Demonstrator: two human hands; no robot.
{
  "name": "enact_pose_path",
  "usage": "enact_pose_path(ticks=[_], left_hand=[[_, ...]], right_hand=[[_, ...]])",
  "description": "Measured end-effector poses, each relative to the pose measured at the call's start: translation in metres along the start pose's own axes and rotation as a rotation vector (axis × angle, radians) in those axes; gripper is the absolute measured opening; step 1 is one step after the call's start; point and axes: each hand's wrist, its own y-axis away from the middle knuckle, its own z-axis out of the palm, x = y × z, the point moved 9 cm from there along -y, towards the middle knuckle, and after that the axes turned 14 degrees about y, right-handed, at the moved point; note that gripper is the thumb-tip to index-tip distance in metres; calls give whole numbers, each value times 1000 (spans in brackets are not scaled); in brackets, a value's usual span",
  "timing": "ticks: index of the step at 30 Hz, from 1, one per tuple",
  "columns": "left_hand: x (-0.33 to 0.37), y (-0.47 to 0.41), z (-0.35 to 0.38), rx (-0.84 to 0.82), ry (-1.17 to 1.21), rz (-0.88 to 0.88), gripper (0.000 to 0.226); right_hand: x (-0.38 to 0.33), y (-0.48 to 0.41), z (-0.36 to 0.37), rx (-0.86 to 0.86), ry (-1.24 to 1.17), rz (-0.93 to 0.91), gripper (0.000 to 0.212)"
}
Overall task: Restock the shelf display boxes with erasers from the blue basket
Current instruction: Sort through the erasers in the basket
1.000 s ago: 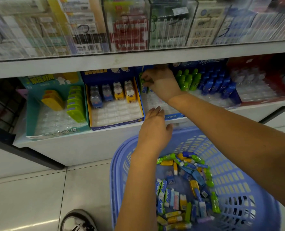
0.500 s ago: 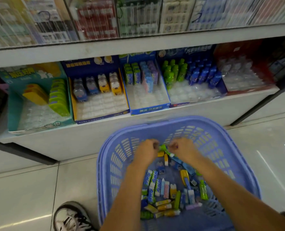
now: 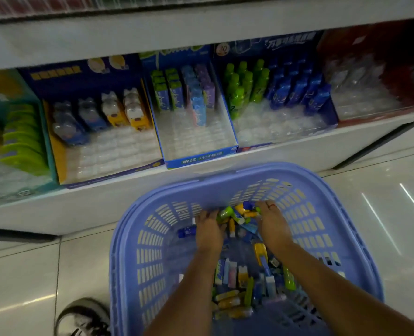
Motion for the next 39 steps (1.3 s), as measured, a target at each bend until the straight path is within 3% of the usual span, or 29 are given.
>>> enact_pose_path(ticks=[4,11,16,18,21,25,28,33,39], left_hand=[[-5,-3,8,21,-3,6,39],[6,-5,-11,20,367,-83,29],[40,11,-24,-196,622,-65,7],[57,23,-30,-310,677,-94,12],[90,43,-39,-493,881,-170,14],[150,66,-68,-596,1124,-159,20],[186,76,-91,-549,1077,-35,24],[203,73,-126,-270,995,136,25],[203,71,-135,-190,1038,157,23]], right_hand=[[3,-15,-5,-29,62,-72,36],[11,-8,-38,13,-154,-45,14],[18,9,-84,-19,-674,-46,17],[16,19,-109,-40,-839,-118,17],[13,36,-156,18,-985,-201,5],[4,53,-213,108,-1062,-321,6],[6,56,-250,217,-1080,-355,9],[8,25,-314,496,-900,-347,18],[-26,-32,-331,488,-605,-331,30]])
